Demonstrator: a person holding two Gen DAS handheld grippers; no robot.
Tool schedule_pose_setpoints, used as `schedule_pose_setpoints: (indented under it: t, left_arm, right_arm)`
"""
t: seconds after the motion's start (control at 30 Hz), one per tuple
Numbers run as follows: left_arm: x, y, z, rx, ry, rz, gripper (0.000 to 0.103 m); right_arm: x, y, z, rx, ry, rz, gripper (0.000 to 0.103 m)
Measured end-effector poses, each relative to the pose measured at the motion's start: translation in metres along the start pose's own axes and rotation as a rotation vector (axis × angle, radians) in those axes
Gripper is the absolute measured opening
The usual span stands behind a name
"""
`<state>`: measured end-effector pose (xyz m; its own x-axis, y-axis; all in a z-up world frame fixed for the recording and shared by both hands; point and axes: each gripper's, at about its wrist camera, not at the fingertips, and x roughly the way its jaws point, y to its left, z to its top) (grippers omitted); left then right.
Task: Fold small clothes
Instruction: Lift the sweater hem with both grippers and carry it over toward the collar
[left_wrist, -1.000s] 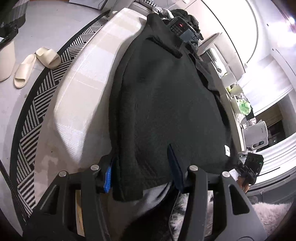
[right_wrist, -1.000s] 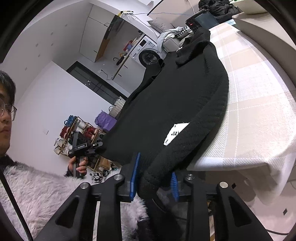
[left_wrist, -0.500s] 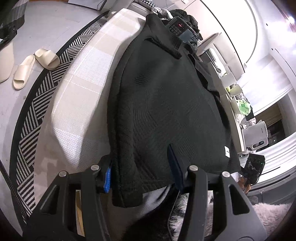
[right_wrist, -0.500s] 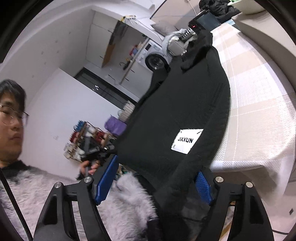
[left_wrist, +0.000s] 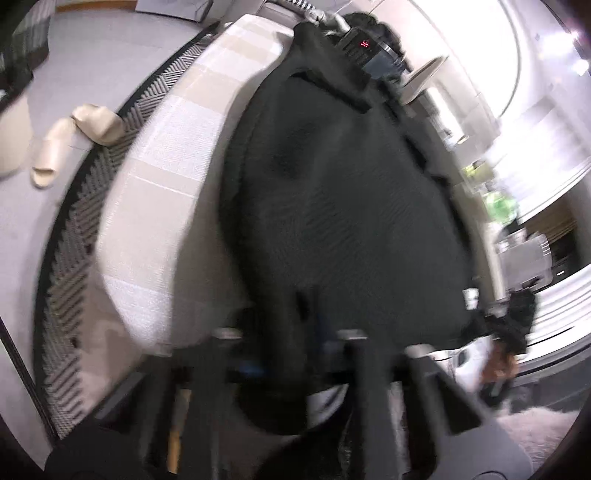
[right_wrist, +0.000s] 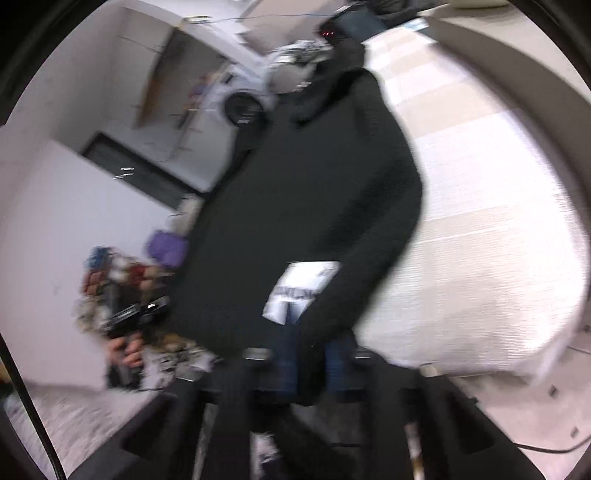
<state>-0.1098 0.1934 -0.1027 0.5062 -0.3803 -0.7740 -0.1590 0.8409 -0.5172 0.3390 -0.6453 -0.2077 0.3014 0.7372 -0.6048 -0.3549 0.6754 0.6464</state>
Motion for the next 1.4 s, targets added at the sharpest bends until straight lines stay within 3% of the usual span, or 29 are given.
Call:
schedule_pose_setpoints:
  t: [0.13, 0.23, 0.37, 0.43, 0.6, 0.7, 0.9, 1.17, 1.4]
  left_arm:
    - [-0.018, -0.017, -0.008, 0.082, -0.081, -0.085, 0.003]
    - [-0.032, -0.034, -0.015, 0.157, -0.114, -0.145, 0.001]
    - [-0.055, -0.051, -0.027, 0.246, -0.174, -0.316, 0.001]
    - [-0.066, -0.056, -0.033, 0.272, -0.197, -0.398, 0.001]
    - [-0.090, -0.055, -0.038, 0.312, -0.236, -0.499, 0.001]
    - [-0.098, -0.045, -0.033, 0.276, -0.281, -0.488, 0.001]
    - [-0.114, -0.028, -0.006, 0.157, -0.398, -0.441, 0.001]
    - [-0.113, -0.041, 0.076, 0.132, -0.522, -0.407, 0.001]
    - [-0.071, -0.055, 0.168, 0.015, -0.637, -0.397, 0.001]
  right_arm:
    - [-0.008, 0.010, -0.010, -0.076, -0.045, -0.013, 0.005]
    - [-0.022, 0.013, -0.019, -0.139, -0.113, 0.110, 0.005]
    - [-0.049, 0.011, -0.031, -0.181, -0.177, 0.333, 0.005]
    - [-0.061, 0.009, -0.034, -0.186, -0.194, 0.374, 0.005]
    - [-0.085, 0.000, -0.043, -0.205, -0.215, 0.476, 0.005]
    - [-0.099, -0.004, -0.043, -0.189, -0.273, 0.507, 0.005]
    - [-0.108, -0.007, -0.021, -0.116, -0.377, 0.442, 0.005]
    - [-0.106, 0.018, 0.054, -0.003, -0.596, 0.347, 0.005]
    - [-0.079, 0.035, 0.127, 0.066, -0.725, 0.266, 0.005]
